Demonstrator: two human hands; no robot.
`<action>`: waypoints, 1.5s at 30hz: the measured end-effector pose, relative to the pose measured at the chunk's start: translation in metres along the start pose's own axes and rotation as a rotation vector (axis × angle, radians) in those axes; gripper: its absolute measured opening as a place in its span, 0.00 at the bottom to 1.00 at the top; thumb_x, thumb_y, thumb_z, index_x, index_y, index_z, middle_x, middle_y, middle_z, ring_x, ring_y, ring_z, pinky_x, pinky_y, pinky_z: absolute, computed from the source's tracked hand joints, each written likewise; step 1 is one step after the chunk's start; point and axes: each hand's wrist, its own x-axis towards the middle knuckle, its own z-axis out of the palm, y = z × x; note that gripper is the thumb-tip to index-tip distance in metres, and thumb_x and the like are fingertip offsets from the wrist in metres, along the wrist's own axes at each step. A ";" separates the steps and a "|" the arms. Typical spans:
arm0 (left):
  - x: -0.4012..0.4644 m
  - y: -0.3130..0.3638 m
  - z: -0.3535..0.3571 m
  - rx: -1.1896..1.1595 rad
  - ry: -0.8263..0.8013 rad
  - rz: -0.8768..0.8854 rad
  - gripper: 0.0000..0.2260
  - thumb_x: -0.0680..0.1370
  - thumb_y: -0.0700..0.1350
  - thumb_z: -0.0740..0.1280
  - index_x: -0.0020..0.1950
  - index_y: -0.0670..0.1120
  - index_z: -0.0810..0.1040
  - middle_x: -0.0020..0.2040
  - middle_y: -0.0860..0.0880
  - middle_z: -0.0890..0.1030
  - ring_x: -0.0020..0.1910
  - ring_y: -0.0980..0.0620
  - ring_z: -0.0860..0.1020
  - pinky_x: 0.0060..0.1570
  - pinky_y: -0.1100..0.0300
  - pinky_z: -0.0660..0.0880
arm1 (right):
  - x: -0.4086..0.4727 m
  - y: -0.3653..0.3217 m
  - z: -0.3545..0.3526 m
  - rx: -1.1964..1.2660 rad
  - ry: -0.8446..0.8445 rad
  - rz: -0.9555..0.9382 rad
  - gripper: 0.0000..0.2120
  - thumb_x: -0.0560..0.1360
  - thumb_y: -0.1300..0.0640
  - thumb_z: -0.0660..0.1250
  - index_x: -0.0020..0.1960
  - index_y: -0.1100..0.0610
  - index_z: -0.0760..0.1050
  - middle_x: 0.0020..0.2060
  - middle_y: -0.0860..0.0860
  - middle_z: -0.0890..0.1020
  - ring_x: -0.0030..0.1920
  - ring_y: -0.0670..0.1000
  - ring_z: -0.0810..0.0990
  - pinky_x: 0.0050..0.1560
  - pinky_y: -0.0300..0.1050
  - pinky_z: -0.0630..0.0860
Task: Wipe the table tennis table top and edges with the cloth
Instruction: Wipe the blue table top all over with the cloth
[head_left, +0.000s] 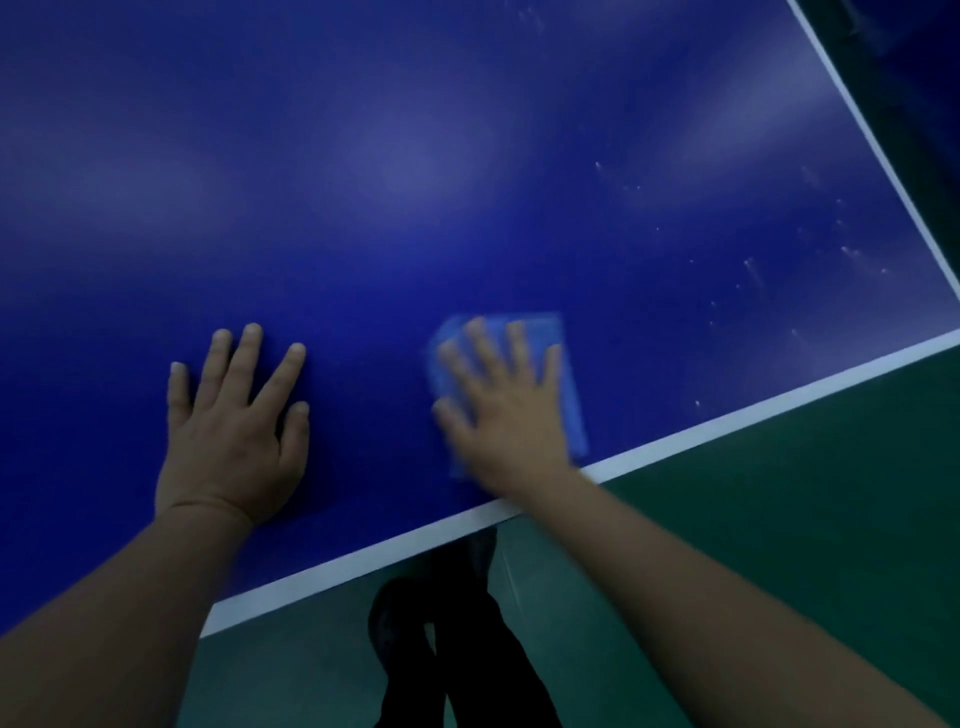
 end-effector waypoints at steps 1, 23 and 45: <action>0.000 -0.001 0.001 0.004 -0.006 -0.001 0.29 0.80 0.58 0.48 0.81 0.53 0.60 0.82 0.44 0.54 0.82 0.45 0.47 0.78 0.42 0.39 | -0.019 -0.014 0.005 -0.016 -0.013 -0.187 0.29 0.80 0.37 0.53 0.79 0.43 0.62 0.80 0.48 0.60 0.80 0.61 0.53 0.74 0.75 0.50; -0.009 0.021 0.004 0.031 0.001 -0.143 0.32 0.80 0.63 0.44 0.82 0.52 0.54 0.83 0.44 0.52 0.80 0.48 0.43 0.75 0.49 0.35 | -0.043 0.165 -0.016 -0.069 -0.090 -0.288 0.29 0.80 0.35 0.51 0.79 0.41 0.54 0.80 0.45 0.57 0.81 0.58 0.54 0.76 0.71 0.49; 0.001 0.242 0.065 0.000 -0.036 -0.108 0.30 0.81 0.57 0.48 0.82 0.47 0.58 0.83 0.47 0.52 0.82 0.47 0.45 0.78 0.40 0.38 | -0.005 0.383 -0.059 0.055 -0.005 0.691 0.31 0.81 0.35 0.45 0.82 0.41 0.48 0.82 0.46 0.47 0.81 0.56 0.43 0.76 0.70 0.41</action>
